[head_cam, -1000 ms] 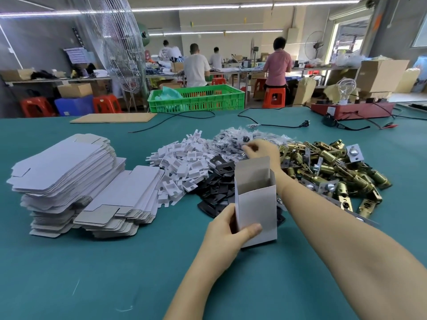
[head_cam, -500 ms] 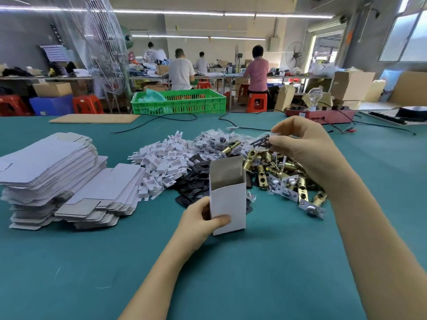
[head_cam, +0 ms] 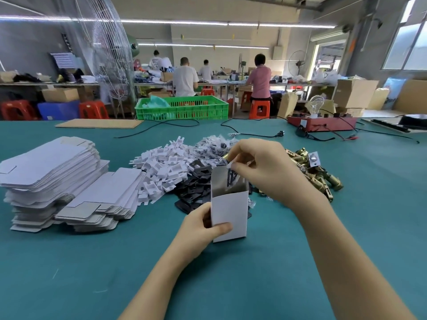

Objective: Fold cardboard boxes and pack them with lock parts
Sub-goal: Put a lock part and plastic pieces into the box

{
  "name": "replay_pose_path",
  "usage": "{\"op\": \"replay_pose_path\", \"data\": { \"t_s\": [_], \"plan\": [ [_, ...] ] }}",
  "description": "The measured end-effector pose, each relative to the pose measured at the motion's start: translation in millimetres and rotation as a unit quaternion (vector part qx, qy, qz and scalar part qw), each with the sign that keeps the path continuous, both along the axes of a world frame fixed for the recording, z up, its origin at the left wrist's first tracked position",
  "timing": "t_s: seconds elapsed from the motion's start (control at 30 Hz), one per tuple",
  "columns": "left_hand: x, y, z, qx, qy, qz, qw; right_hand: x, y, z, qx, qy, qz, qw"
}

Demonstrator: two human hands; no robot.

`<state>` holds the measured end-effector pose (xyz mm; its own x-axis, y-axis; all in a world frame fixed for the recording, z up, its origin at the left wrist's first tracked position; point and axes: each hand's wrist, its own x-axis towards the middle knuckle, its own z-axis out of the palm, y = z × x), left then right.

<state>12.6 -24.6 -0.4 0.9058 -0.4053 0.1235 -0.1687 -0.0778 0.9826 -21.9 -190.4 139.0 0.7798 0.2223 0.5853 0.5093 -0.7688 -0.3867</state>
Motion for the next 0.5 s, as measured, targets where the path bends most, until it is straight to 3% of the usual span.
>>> {"op": "replay_pose_path", "data": {
  "t_s": [0.2,0.4,0.5],
  "plan": [
    [0.9,-0.2,-1.9,-0.009,-0.007,-0.005,1.0,3.8,11.2,-6.9,0.031,0.024,0.021,0.999],
    [3.3,-0.2,-4.3,-0.002,-0.007,-0.001,1.0,0.6,-9.6,-2.2,0.076,0.028,-0.035,0.996],
    [3.2,-0.1,-3.5,0.0,-0.013,-0.007,1.0,3.9,-22.2,-8.9,0.155,0.058,-0.064,0.984]
  ]
}}
